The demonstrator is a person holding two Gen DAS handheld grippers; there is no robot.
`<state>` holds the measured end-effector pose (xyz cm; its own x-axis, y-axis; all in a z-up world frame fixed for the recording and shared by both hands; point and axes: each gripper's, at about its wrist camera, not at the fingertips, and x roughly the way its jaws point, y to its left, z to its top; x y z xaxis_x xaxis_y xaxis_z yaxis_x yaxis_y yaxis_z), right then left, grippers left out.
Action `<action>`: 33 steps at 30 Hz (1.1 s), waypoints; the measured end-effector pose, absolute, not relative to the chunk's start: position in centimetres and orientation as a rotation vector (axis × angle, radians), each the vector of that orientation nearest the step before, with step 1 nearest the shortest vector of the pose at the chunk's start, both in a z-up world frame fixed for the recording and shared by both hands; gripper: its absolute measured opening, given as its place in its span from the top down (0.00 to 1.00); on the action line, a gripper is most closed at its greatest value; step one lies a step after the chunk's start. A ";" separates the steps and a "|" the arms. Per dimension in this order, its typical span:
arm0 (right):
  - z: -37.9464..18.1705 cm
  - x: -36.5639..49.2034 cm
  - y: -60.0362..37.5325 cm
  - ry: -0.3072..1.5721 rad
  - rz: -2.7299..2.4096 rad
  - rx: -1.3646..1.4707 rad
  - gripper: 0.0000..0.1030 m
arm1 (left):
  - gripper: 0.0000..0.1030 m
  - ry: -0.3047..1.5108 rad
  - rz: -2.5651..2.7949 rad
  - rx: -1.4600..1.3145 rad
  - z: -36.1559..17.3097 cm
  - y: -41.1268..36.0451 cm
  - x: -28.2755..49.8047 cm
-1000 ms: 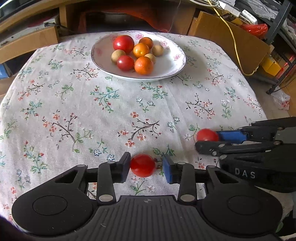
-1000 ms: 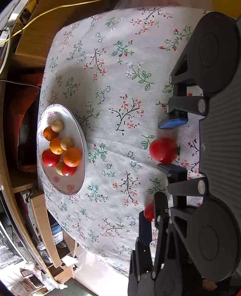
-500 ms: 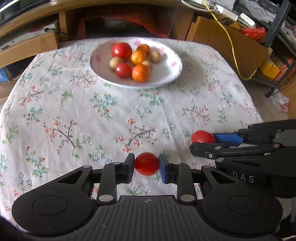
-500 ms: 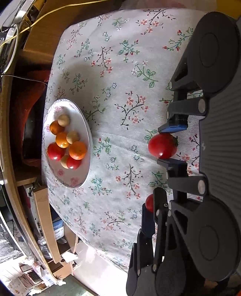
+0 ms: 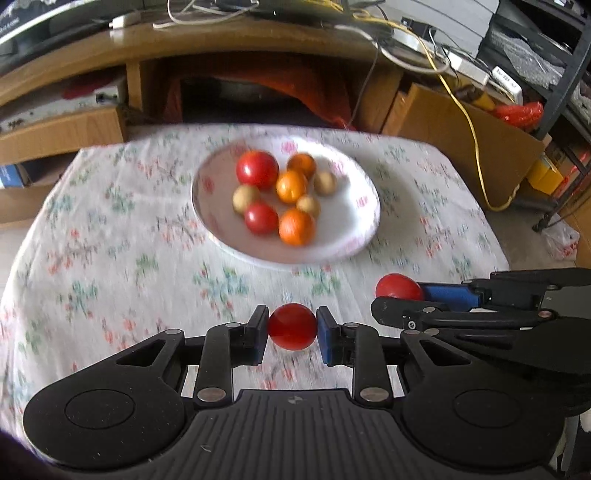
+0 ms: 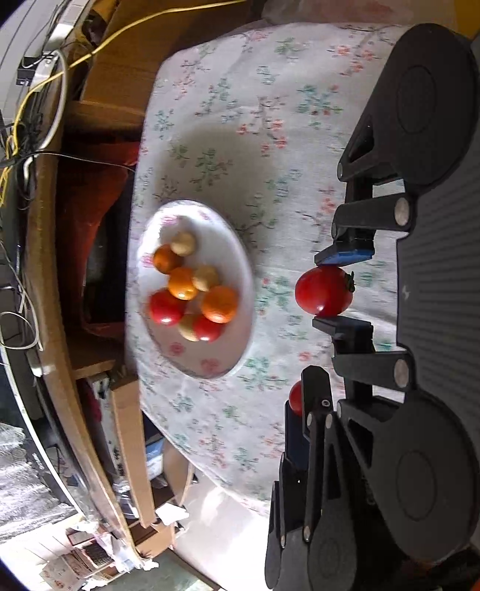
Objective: Organize fruits
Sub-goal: 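Carry both held red tomatoes up and over the white bowl, then open both tools to drop the red tomatoes into the bowl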
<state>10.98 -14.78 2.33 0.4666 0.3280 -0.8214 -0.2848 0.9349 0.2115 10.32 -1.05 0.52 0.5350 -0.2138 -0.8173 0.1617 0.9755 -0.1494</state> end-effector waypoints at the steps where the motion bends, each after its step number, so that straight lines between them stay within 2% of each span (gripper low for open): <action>1: 2.4 11.5 -14.8 1.015 0.375 0.052 0.71 | 0.67 0.975 -0.221 -0.059 0.7 -1.0 10.8; 15: 1.8 17.4 -13.4 0.985 0.378 0.027 0.71 | 0.67 0.979 -0.174 -0.071 0.1 0.0 16.2; 33: 0.3 19.2 -13.3 0.975 0.377 0.030 0.71 | 0.64 0.994 -0.146 -0.089 -0.4 0.4 17.5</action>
<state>19.23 -13.28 0.34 0.5015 0.3254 -0.8016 -0.2988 0.9347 0.1924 17.46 0.45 -0.42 0.5365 -0.1631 -0.8280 0.0820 0.9866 -0.1413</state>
